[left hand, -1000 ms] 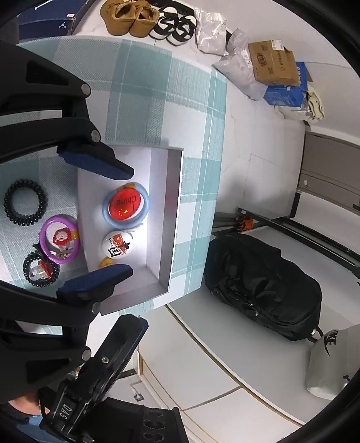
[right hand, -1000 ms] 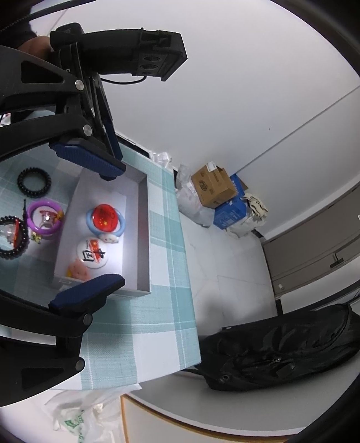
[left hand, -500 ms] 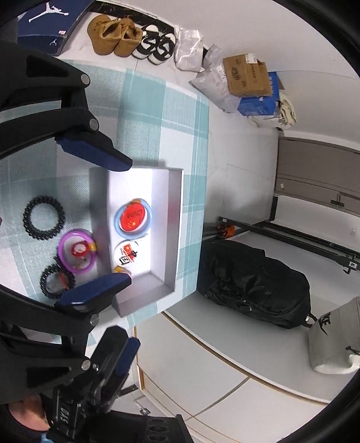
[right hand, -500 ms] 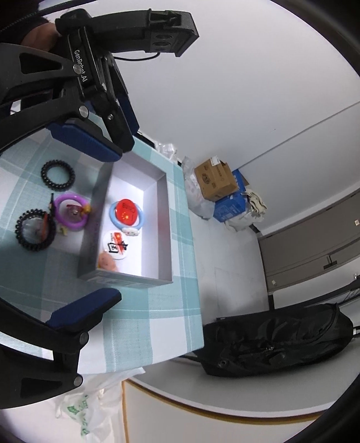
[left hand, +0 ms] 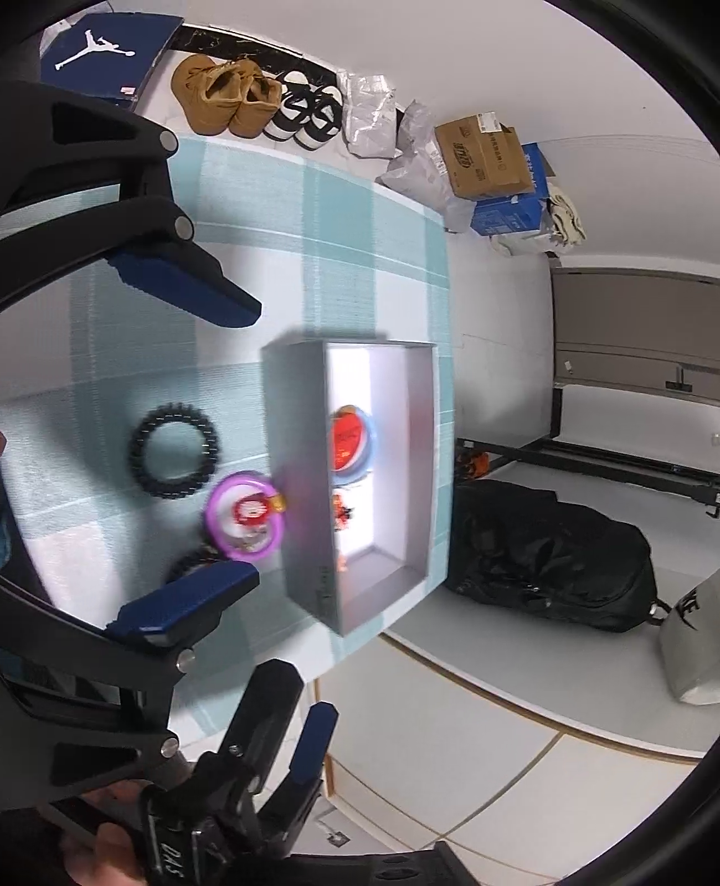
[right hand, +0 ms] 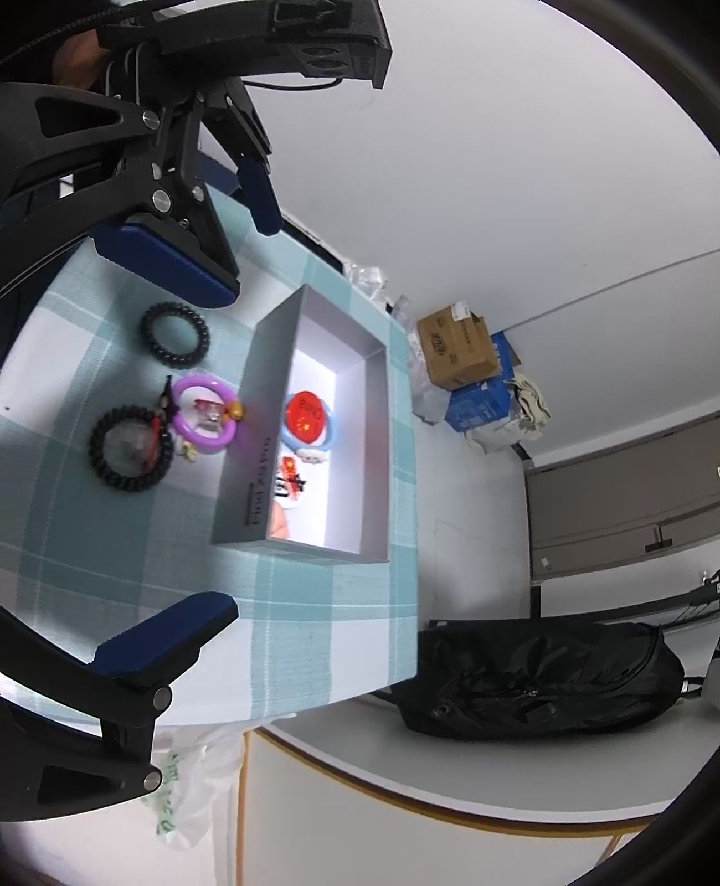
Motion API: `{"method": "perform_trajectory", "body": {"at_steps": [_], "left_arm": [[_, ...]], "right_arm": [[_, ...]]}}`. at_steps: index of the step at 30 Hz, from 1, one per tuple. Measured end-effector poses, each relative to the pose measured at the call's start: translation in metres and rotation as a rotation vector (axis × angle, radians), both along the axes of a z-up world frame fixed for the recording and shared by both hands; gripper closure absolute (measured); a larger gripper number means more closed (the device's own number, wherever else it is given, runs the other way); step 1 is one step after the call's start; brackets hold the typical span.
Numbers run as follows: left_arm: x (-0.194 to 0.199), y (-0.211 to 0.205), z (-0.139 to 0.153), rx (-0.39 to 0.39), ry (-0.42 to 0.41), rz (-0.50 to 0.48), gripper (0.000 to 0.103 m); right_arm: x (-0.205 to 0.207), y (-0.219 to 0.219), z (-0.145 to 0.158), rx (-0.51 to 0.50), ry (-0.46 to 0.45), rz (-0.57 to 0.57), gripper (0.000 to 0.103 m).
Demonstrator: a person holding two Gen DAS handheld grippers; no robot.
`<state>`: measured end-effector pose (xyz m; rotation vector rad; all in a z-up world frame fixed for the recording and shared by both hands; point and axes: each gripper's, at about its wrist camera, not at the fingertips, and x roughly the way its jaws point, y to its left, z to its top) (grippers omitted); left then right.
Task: Organize jewelry
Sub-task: 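Withdraw both tools from the box back over the table, then grasp the black coil hair tie with the left tool and lift it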
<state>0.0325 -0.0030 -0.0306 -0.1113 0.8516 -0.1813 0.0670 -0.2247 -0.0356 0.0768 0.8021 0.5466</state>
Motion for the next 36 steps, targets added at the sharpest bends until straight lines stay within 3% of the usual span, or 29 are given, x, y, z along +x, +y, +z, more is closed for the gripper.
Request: {"method": "perform_trajectory", "body": {"at_steps": [16,23,34,36], "left_arm": [[0.002,-0.006,-0.036,0.003,0.167,-0.062,0.02],[0.016,-0.019,-0.051,0.086,0.233,-0.083,0.02],[0.02,-0.022,-0.053,0.134,0.236,-0.086,0.021],[0.02,-0.023,-0.052,0.164,0.228,-0.096,0.042]], "right_arm": [[-0.014,-0.002,-0.022,-0.088,0.053,-0.005,0.0],[-0.011,-0.012,-0.024,-0.063,0.078,-0.033,0.0],[-0.012,-0.014,-0.024,-0.062,0.088,-0.037,0.0],[-0.012,-0.013,-0.025,-0.066,0.093,-0.034,0.0]]}}
